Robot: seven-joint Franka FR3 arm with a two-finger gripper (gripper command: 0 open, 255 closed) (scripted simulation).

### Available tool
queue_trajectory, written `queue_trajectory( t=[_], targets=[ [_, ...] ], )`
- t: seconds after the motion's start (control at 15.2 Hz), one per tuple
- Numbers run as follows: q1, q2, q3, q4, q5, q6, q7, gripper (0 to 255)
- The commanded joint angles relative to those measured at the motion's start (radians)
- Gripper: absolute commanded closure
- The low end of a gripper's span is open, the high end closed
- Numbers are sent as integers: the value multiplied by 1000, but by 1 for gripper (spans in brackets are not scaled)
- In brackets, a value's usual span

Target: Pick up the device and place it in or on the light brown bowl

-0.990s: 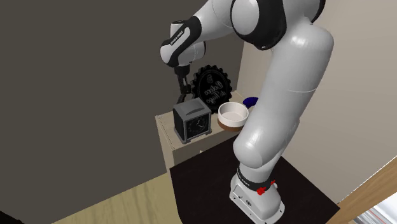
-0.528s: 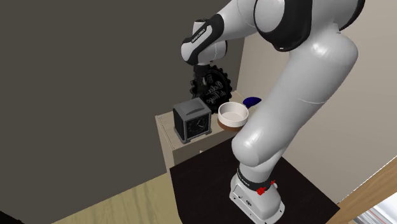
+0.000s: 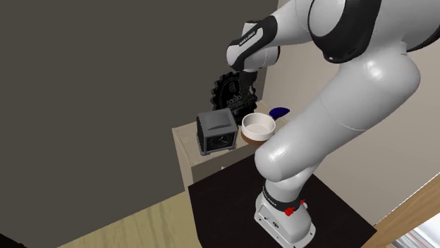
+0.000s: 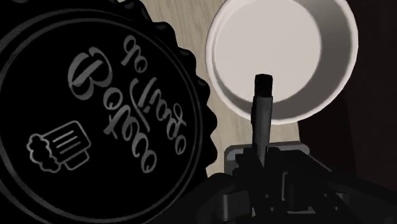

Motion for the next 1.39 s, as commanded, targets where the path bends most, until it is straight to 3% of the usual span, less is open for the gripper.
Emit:
queue_trajectory(
  t=[0.0,0.33,1.32],
  targets=[
    [-30,-29,-31,-14,-23,-13,-43,255],
    [-116,-90,-126,-35,-85,-44,-174,255],
    [-79,92,-189,-120,-39,217,-224,255]
  ],
)
